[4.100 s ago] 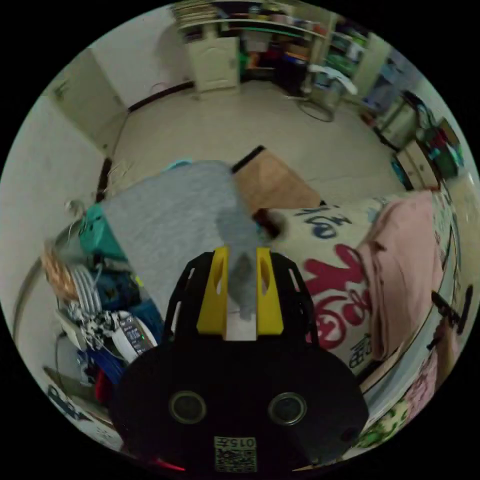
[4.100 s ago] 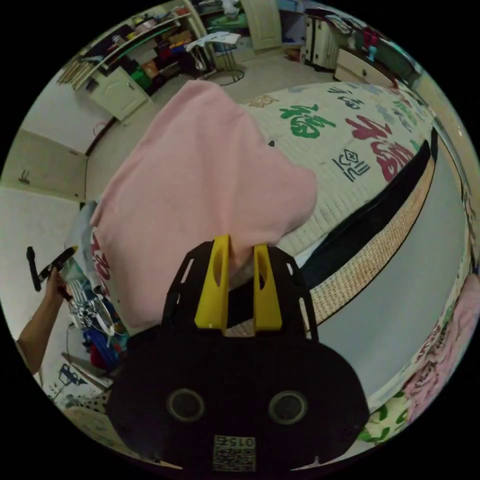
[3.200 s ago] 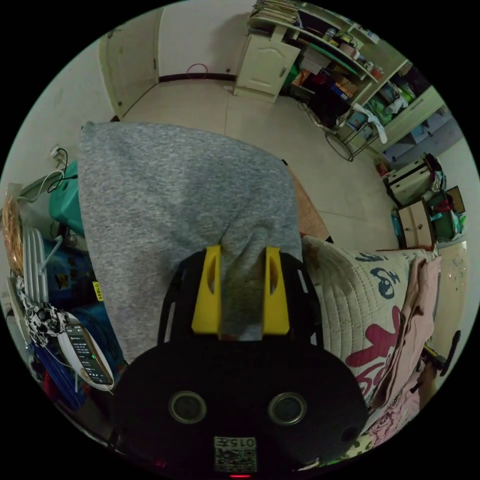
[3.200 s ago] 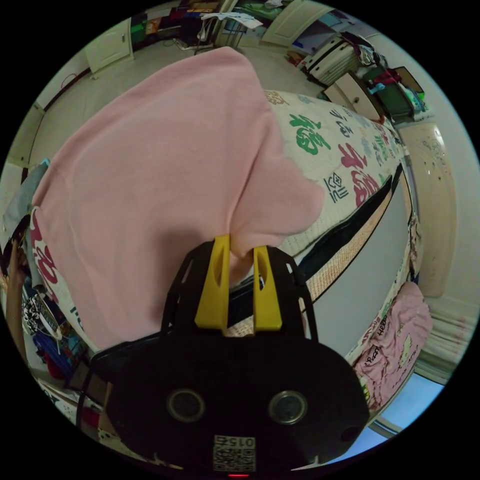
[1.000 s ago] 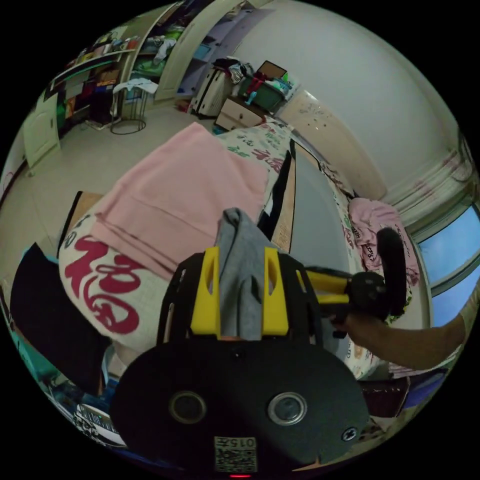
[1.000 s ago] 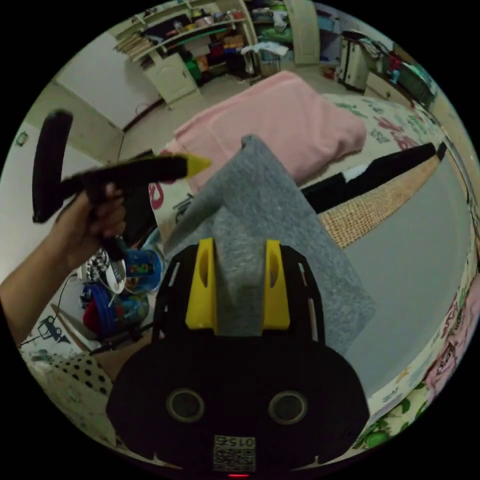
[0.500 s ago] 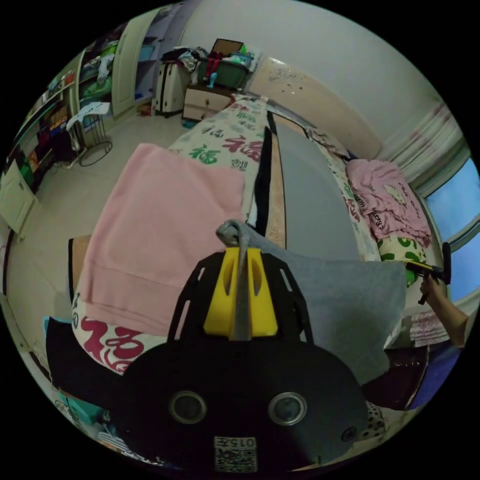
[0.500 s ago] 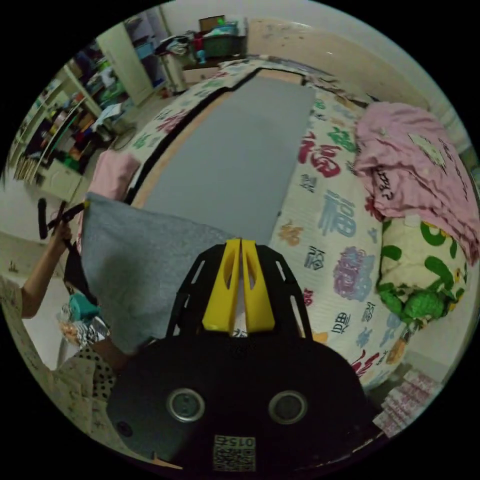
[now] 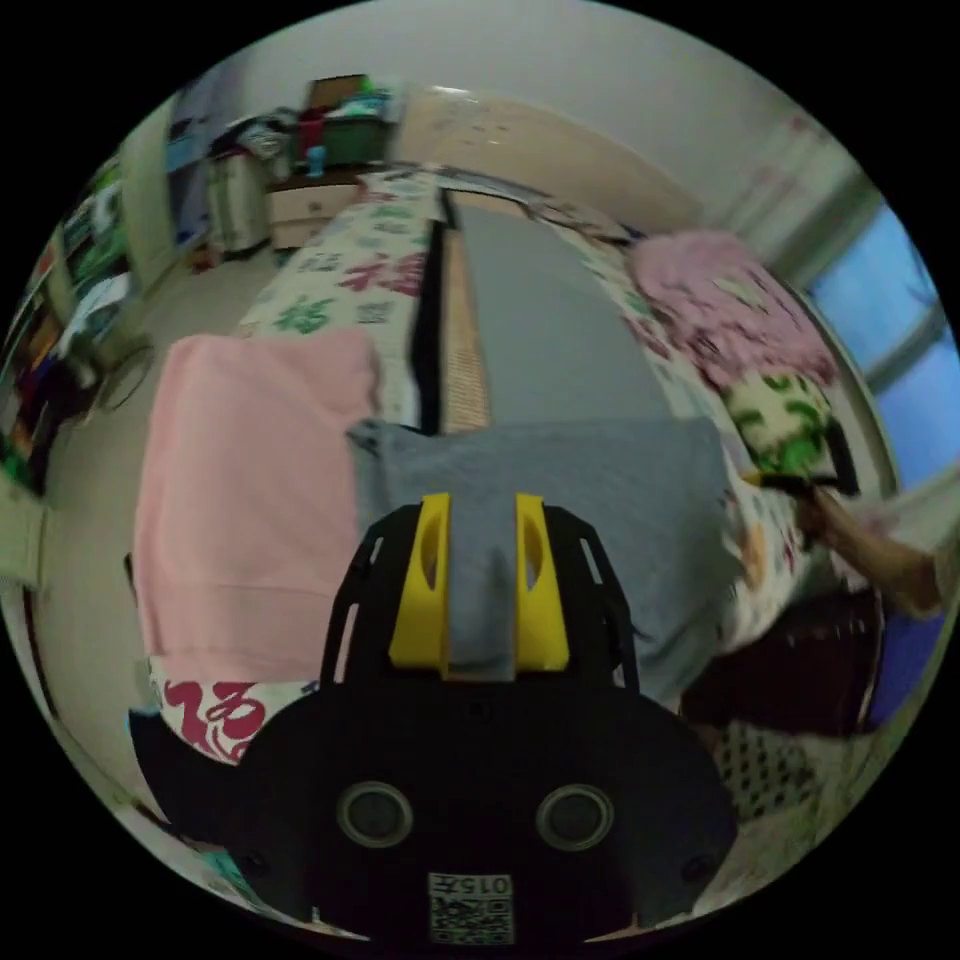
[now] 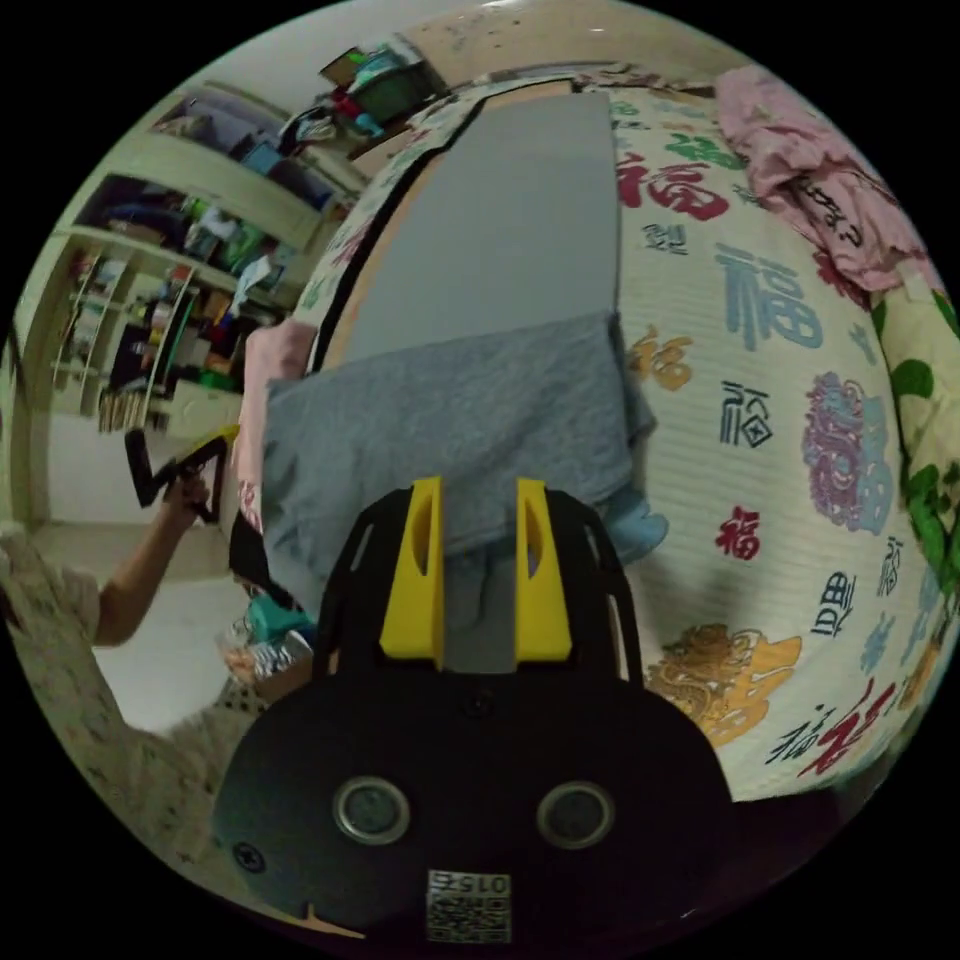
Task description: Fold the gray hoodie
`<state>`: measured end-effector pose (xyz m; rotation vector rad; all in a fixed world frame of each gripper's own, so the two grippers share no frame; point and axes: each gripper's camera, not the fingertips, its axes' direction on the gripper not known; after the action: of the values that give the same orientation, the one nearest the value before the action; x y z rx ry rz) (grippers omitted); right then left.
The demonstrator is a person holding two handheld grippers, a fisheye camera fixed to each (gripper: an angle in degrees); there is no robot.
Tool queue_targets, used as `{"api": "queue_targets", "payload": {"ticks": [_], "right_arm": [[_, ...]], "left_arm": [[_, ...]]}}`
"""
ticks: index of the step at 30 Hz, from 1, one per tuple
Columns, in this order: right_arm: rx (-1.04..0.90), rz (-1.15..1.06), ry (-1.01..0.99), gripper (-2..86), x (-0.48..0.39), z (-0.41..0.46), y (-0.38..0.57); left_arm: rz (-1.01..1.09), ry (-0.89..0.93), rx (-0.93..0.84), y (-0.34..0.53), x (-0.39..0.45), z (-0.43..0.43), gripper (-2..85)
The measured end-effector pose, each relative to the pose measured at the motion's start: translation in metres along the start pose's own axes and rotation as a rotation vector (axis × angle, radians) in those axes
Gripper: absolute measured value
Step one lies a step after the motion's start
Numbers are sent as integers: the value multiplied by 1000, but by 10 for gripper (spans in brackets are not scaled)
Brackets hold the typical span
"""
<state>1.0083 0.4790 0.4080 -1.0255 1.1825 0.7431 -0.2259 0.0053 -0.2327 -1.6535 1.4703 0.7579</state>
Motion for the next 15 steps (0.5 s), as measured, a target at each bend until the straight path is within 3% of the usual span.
{"api": "queue_targets", "payload": {"ticks": [4,7,12,15], "right_arm": [[-104,-388,28,115,-30,-4,29],[-205,-625,133,123,-42,1,35],[-334,-868,285,116,-42,16,33],[-412,-954,341,78,-33,23,32]], "left_arm": [[413,205,-207,-12,105,31,126],[576,273,-324,-30,150,62,124],[715,164,-446,-66,183,112,105],[778,129,-496,-79,195,126,50]]}}
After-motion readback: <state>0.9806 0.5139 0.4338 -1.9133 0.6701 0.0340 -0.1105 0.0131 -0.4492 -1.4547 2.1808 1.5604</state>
